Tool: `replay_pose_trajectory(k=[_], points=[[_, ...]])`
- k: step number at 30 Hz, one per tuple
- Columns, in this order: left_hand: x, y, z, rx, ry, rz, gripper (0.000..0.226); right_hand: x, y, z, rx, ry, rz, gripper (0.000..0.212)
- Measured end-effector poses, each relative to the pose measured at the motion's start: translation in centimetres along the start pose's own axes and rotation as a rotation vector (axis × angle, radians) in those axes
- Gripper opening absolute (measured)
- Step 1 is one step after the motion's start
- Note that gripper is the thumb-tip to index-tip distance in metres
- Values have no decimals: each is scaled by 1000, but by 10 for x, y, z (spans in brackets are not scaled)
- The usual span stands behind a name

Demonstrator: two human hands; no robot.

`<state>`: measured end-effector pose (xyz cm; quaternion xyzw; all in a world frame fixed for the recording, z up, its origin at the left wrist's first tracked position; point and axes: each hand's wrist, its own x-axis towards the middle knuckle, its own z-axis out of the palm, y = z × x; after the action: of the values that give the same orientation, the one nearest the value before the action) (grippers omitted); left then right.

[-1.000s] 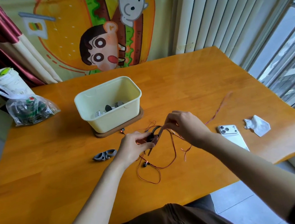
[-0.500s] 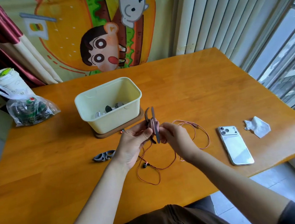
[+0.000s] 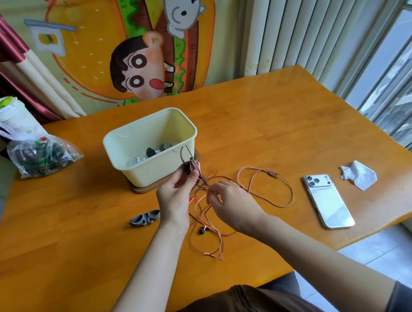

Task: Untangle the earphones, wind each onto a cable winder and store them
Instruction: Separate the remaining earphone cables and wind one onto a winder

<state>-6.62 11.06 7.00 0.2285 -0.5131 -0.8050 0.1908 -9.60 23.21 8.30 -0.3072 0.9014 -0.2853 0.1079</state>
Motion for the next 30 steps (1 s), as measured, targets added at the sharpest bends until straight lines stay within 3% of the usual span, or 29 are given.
replay_pose_trajectory(k=[4,8,12,16,24,27,30], points=[[2,-7,-5,475,48,233,27,-2,0,-4,20,-81,37,29],[2,-14,-2,788,74,409,29,-6,1,-6,38,-158,62,27],[4,-22,-11,1024,-82,487,39,-10,14,-13,-61,-268,73,28],[1,-26,-22,1137,-250,356,41,-15,32,-17,-191,-303,61,30],[0,-17,-30,1143,-541,-31,48,-5,63,-27,-507,-129,-64,31],[-2,-7,-28,1042,-655,-134,47,-3,64,-25,-451,-24,-140,20],[-9,2,-24,732,-679,-241,41,-2,62,-23,-381,44,-163,15]])
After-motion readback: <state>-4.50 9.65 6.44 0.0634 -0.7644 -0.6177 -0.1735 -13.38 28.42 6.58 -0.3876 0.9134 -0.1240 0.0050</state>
